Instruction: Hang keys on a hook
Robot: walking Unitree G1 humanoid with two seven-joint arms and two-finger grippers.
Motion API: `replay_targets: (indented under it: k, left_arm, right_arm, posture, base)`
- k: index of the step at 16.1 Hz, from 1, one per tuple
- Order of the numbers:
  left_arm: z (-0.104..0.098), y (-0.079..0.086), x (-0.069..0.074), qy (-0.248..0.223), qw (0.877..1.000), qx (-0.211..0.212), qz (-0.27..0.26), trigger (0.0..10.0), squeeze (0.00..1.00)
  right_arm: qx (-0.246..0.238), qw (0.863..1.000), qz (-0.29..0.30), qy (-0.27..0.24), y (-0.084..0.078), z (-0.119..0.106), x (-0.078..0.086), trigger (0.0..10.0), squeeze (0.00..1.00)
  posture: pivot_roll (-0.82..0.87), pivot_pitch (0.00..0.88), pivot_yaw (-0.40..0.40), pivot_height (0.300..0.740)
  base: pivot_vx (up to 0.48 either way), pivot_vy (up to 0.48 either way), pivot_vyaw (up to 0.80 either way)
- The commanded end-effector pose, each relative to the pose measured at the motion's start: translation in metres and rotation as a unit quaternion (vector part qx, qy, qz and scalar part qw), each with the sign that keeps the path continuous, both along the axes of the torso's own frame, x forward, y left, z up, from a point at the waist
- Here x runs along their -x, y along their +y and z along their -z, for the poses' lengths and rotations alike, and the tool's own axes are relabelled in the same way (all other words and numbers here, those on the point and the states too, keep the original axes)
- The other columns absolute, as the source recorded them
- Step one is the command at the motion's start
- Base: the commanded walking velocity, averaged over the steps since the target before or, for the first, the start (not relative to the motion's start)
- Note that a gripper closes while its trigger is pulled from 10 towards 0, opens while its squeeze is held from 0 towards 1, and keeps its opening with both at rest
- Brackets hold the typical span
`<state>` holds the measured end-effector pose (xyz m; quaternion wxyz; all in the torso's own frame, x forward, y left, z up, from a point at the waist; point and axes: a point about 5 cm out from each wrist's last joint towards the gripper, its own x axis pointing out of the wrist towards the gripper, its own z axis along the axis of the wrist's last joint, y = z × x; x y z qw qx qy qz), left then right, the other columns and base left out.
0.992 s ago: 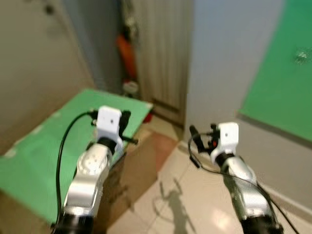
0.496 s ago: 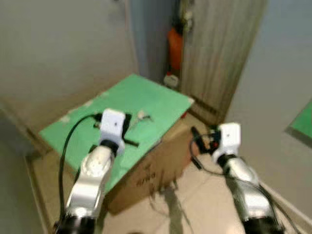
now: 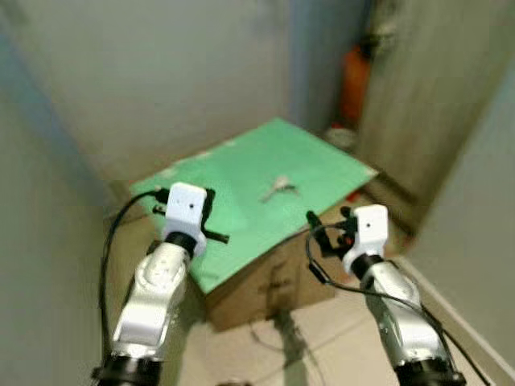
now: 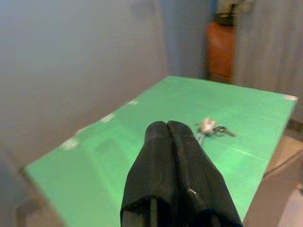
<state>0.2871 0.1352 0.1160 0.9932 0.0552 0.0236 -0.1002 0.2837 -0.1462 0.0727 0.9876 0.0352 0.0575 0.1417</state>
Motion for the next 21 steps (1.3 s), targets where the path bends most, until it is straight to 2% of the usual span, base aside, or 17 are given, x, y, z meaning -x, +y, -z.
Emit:
replay_targets:
  k: [1,3,4,5,6,7,13,15,21]
  left_arm:
    - [0.002,0.018,0.000,-0.004,0.999,0.006,-0.051,10.0,0.00]
    - [0.003,0.037,0.005,-0.032,0.995,-0.017,-0.090,10.0,0.00]
    - [0.005,0.043,0.006,-0.028,0.994,-0.017,-0.106,10.0,0.00]
    - [0.008,0.041,0.005,-0.014,0.995,-0.015,-0.102,10.0,0.00]
    - [0.011,0.036,0.003,0.000,0.996,-0.004,-0.092,10.0,0.92]
    - [0.009,0.031,0.001,-0.004,0.997,0.001,-0.079,10.0,1.00]
    - [0.004,0.031,-0.003,-0.025,0.997,-0.035,-0.058,10.0,1.00]
    - [0.005,0.029,-0.005,-0.019,0.998,-0.035,-0.048,10.0,1.00]
    - [0.001,0.025,-0.014,-0.027,0.998,-0.033,-0.038,10.0,1.00]
  right_arm:
    - [-0.017,0.999,0.020,-0.023,-0.003,-0.009,-0.001,10.0,0.00]
    - [-0.025,0.997,0.050,-0.047,-0.011,-0.016,-0.003,10.0,0.00]
    - [-0.028,0.997,0.061,-0.049,-0.013,-0.017,-0.004,10.0,0.00]
    - [-0.025,0.997,0.060,-0.046,-0.013,-0.016,-0.005,10.0,0.00]
    - [-0.022,0.997,0.056,-0.044,-0.011,-0.015,-0.006,10.0,0.00]
    - [-0.019,0.998,0.051,-0.042,-0.008,-0.014,-0.007,10.0,0.00]
    - [-0.012,0.999,0.040,-0.032,-0.002,-0.008,-0.004,10.0,0.00]
    - [-0.015,0.998,0.047,-0.030,-0.002,-0.007,-0.003,10.0,0.00]
    - [0.000,0.998,0.061,-0.021,-0.007,-0.007,-0.007,10.0,0.00]
  posture:
    - [-0.08,0.000,0.080,0.740]
    - [-0.07,0.000,0.079,0.740]
    - [-0.07,0.000,0.077,0.740]
    - [-0.07,0.000,0.074,0.740]
    - [-0.06,0.000,0.073,0.740]
    - [-0.06,0.000,0.071,0.740]
    - [-0.05,0.000,0.068,0.740]
    - [-0.06,0.000,0.082,0.740]
    - [-0.07,0.000,0.082,0.740]
  base:
    - [0.000,0.000,0.63]
    - [0.000,0.000,0.63]
    - [0.000,0.000,0.64]
    - [0.000,0.000,0.64]
    - [0.000,0.000,0.64]
    - [0.000,0.000,0.64]
    - [0.000,0.000,0.63]
    - [0.000,0.000,0.62]
    - [0.000,0.000,0.00]
